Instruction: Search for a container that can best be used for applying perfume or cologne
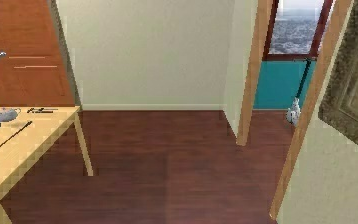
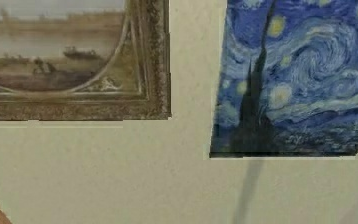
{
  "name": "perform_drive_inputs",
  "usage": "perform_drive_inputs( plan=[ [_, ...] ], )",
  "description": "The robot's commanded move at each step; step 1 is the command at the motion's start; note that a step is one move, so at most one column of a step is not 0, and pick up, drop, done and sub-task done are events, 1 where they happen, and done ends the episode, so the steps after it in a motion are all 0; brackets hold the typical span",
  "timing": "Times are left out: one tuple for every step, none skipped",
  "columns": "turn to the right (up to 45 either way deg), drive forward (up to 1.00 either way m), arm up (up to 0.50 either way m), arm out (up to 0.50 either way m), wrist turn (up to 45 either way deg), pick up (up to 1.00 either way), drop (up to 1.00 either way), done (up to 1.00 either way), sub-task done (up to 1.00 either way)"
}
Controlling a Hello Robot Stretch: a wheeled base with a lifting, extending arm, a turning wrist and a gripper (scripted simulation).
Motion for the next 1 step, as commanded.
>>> perform_drive_inputs(
  plan=[
    [-3.0, 0.00, 0.00, 0.00, 0.0, 0.00, 0.00, 0.00, 0.00]
  ],
)
